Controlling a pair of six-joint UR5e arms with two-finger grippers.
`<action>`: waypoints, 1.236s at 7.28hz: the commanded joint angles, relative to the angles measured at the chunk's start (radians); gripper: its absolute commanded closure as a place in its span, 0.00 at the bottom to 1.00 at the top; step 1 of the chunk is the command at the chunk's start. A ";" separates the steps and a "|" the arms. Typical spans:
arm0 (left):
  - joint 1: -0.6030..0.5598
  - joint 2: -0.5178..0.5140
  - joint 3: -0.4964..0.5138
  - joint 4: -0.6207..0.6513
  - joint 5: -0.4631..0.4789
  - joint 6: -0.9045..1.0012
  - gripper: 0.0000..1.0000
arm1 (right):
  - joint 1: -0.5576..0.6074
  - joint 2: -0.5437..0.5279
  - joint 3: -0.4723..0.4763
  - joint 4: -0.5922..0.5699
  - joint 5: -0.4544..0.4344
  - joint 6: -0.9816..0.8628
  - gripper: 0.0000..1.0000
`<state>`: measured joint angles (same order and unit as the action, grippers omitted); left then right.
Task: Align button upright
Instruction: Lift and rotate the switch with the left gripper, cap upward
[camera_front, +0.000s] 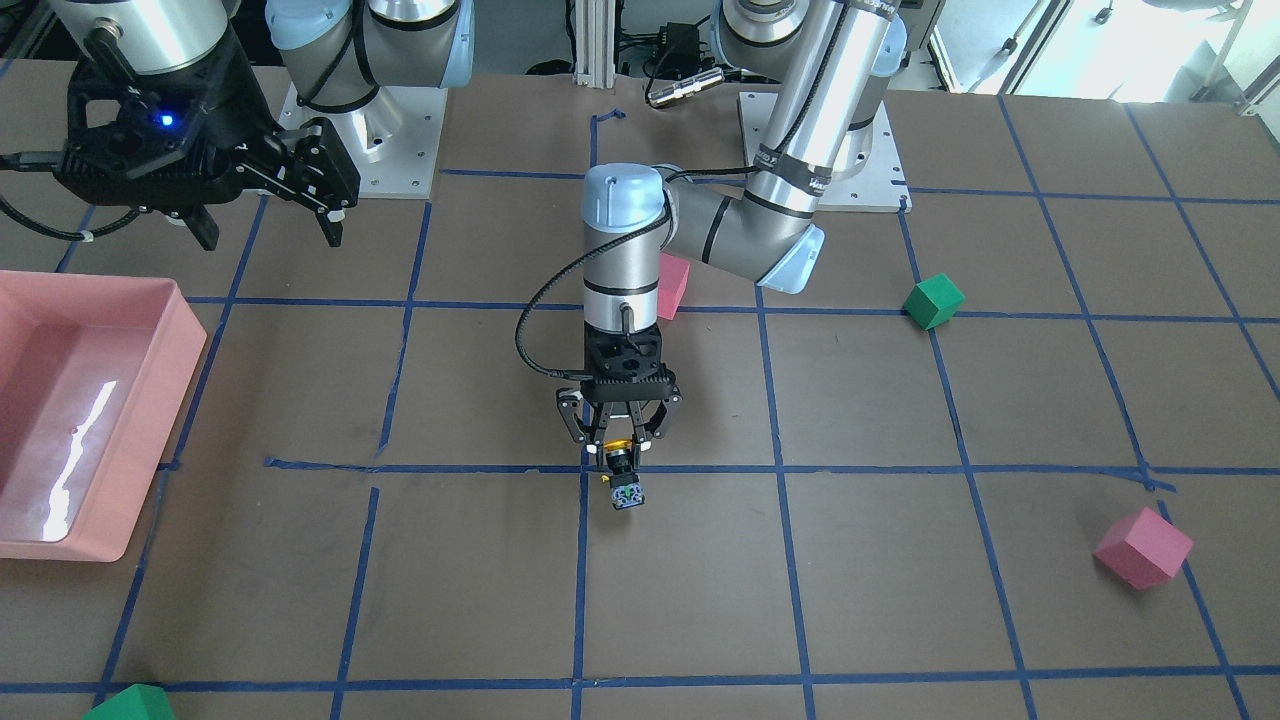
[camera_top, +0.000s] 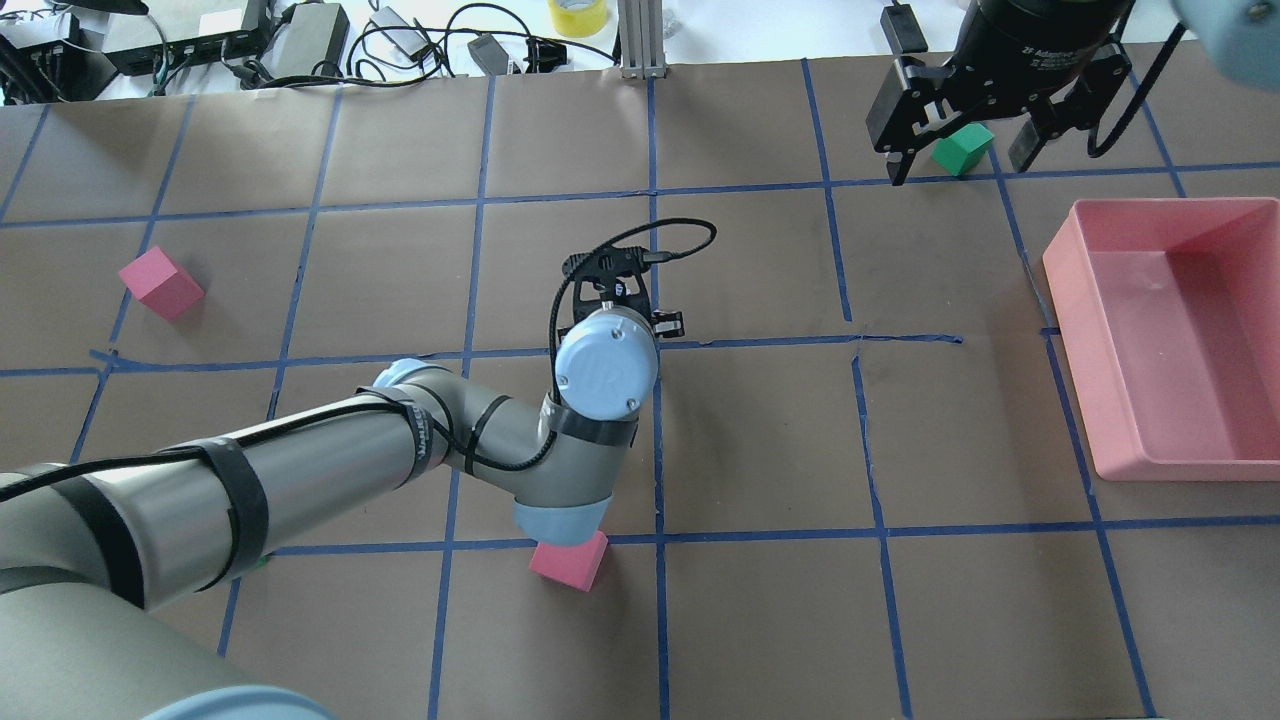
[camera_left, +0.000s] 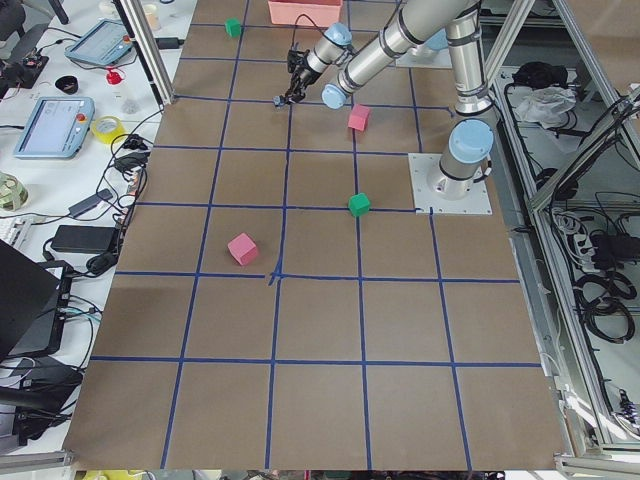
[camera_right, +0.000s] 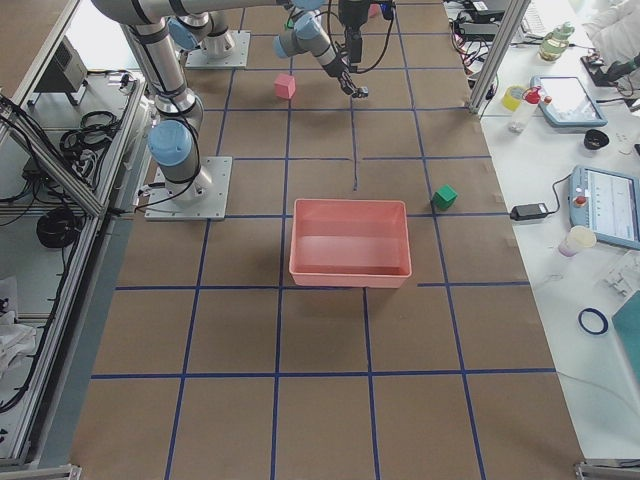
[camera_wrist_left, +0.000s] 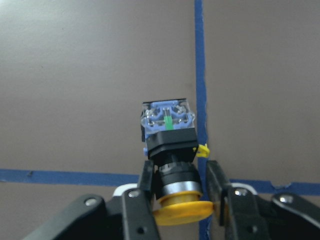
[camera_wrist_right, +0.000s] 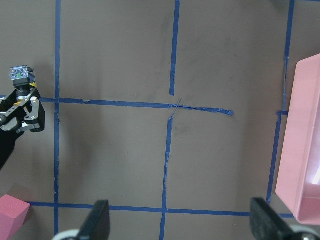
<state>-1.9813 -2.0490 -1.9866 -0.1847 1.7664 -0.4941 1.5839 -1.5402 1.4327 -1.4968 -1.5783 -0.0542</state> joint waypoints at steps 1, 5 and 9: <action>0.099 0.059 0.163 -0.449 -0.169 -0.151 0.80 | -0.001 0.000 0.000 -0.002 0.000 -0.001 0.00; 0.199 0.029 0.285 -0.754 -0.586 -0.499 0.81 | -0.001 0.000 0.000 -0.003 0.001 -0.004 0.00; 0.256 -0.055 0.282 -0.771 -0.812 -0.552 0.79 | -0.002 0.000 0.000 -0.003 0.001 -0.004 0.00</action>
<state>-1.7362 -2.0827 -1.7023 -0.9526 0.9997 -1.0519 1.5826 -1.5401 1.4328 -1.5002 -1.5769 -0.0565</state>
